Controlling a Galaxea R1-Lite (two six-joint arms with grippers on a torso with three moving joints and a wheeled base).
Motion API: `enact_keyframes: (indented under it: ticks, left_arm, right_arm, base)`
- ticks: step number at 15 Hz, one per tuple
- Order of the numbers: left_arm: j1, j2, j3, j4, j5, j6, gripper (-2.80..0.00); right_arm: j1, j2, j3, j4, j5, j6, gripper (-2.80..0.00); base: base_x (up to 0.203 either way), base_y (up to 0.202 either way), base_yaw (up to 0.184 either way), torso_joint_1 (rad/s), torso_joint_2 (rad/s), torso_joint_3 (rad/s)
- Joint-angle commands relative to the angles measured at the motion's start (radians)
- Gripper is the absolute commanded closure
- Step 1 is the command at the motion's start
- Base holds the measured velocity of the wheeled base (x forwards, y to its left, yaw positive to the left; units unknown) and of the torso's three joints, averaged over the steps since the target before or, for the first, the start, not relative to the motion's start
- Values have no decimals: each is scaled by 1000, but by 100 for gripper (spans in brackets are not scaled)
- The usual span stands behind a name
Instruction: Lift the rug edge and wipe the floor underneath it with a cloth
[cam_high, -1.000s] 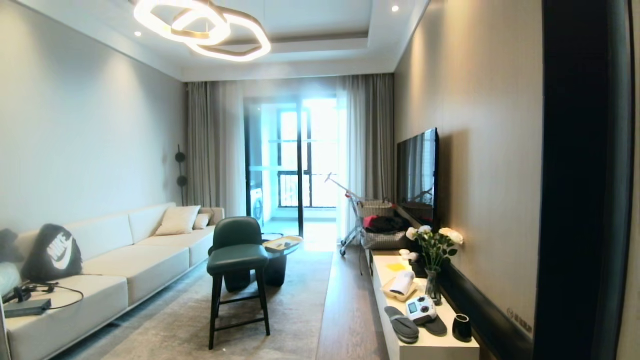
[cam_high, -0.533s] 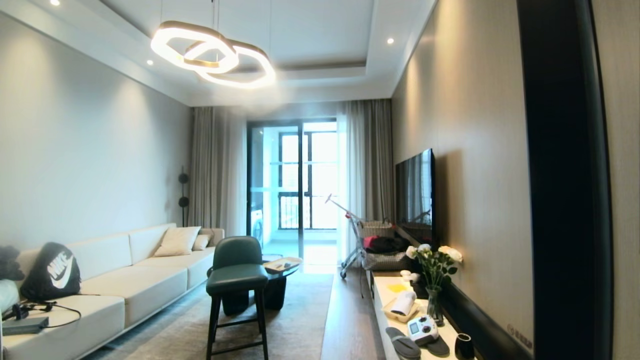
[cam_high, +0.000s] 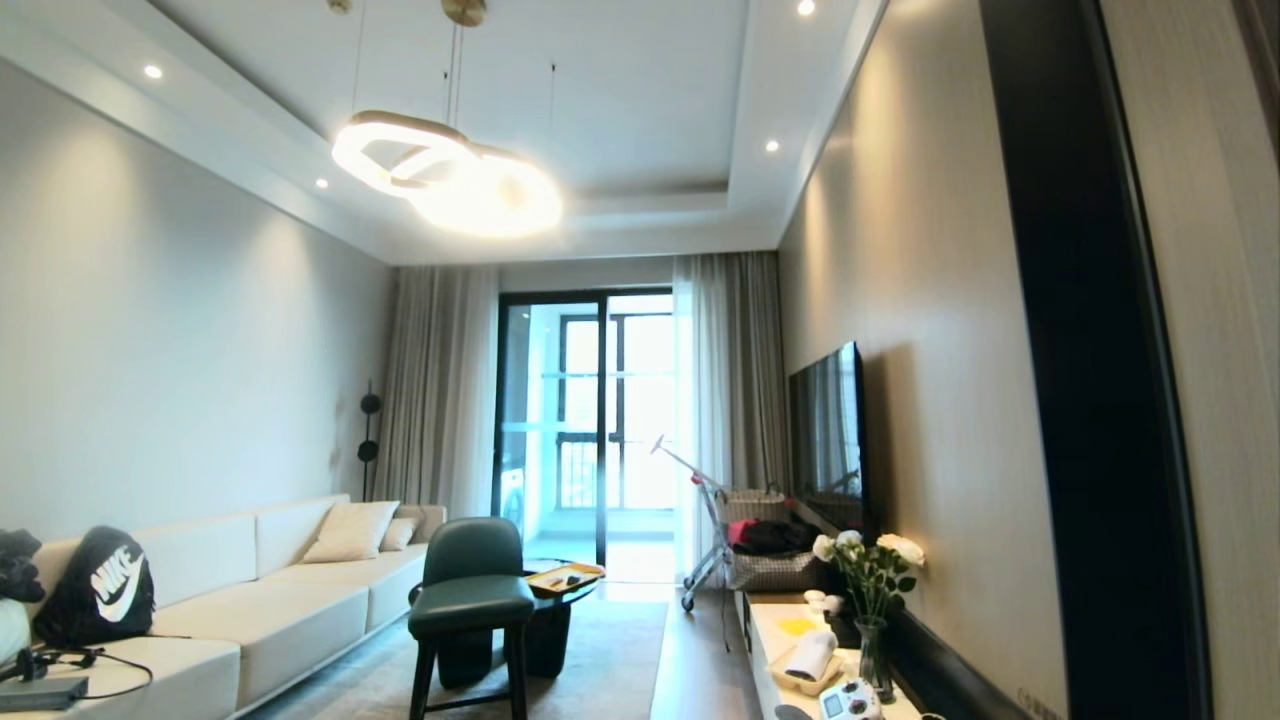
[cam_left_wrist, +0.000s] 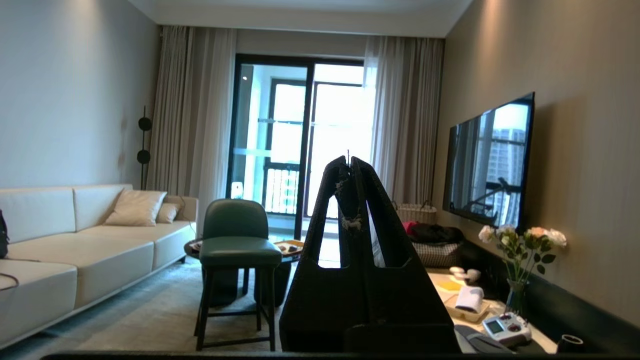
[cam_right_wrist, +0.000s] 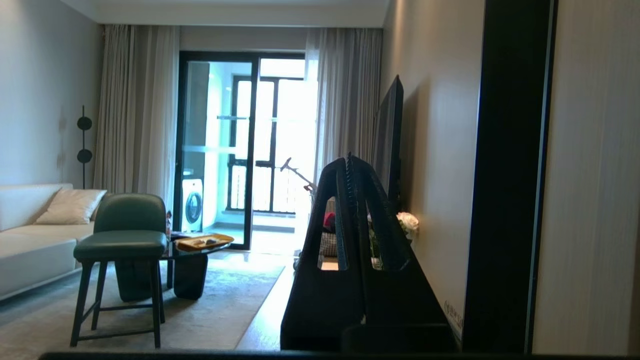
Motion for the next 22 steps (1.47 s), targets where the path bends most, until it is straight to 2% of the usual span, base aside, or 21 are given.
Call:
enact_keyframes:
  ticks: [1, 6, 12, 22]
  left_arm:
    - [0, 0, 0, 0, 0, -1, 0]
    - [0, 0, 0, 0, 0, -1, 0]
    - [0, 0, 0, 0, 0, -1, 0]
    - [0, 0, 0, 0, 0, -1, 0]
  right_arm:
    - [0, 1, 1, 0, 0, -1, 0]
    - [0, 1, 1, -2, 3, -51, 0]
    - [0, 1, 1, 0, 2, -24, 0]
    - [0, 1, 1, 0, 3, -22, 0]
  base:
    - [0, 0, 0, 2, 5, 195]
    - [0, 0, 0, 1, 0, 28]
    - [0, 0, 0, 0, 0, 0]
    - [0, 0, 0, 0, 0, 0]
